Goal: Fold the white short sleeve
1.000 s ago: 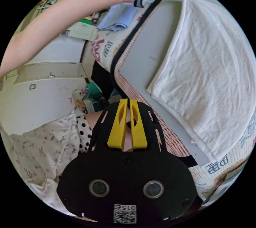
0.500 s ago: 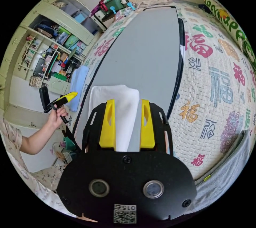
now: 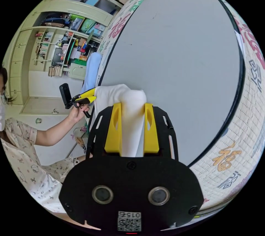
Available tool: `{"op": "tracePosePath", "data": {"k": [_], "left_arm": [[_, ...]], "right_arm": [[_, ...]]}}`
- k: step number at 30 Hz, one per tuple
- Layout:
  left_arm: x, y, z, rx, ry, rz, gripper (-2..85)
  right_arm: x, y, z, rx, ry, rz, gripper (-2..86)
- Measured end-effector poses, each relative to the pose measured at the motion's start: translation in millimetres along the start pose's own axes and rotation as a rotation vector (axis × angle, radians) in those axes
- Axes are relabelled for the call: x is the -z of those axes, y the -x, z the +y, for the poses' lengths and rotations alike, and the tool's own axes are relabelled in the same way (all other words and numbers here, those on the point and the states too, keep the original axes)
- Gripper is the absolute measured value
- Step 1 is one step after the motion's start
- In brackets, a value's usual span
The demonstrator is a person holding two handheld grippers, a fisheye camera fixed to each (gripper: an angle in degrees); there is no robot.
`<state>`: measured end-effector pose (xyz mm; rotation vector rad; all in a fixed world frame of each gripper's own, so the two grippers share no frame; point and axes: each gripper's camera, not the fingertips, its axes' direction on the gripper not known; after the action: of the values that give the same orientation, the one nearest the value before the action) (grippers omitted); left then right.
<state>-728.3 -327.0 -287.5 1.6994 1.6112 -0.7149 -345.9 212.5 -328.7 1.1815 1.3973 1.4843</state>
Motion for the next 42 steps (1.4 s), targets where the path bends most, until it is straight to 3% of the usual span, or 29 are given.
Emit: {"op": "tracePosePath", "data": {"k": [7, 15, 21, 26, 31, 36, 42], "left_arm": [[-4, -40, 29, -0.037, -0.037, 0.028, 14.5], [18, -101, 61, -0.057, -0.013, 0.116, 8.9], [141, -171, 126, -0.088, -0.232, 0.159, 8.4], [297, -227, 200, -0.160, -0.442, 0.124, 8.4], [369, -253, 246, -0.226, -0.495, 0.058, 8.5], [370, -245, 242, -0.300, -0.474, 0.132, 10.6], [303, -227, 220, -0.292, -0.283, 0.200, 19.4]], "right_arm": [[-30, 19, -26, 0.071, 0.052, 0.025, 10.2], [-32, 50, -1, 0.072, -0.061, -0.071, 8.6], [-24, 139, 33, 0.247, -0.136, -0.192, 8.4], [-22, 236, 68, 0.428, -0.186, -0.311, 8.2], [-50, 305, 90, 0.580, -0.151, -0.280, 8.0], [-79, 310, 101, 0.516, -0.167, -0.304, 7.9], [-109, 296, 119, 0.461, -0.128, -0.216, 7.9]]}}
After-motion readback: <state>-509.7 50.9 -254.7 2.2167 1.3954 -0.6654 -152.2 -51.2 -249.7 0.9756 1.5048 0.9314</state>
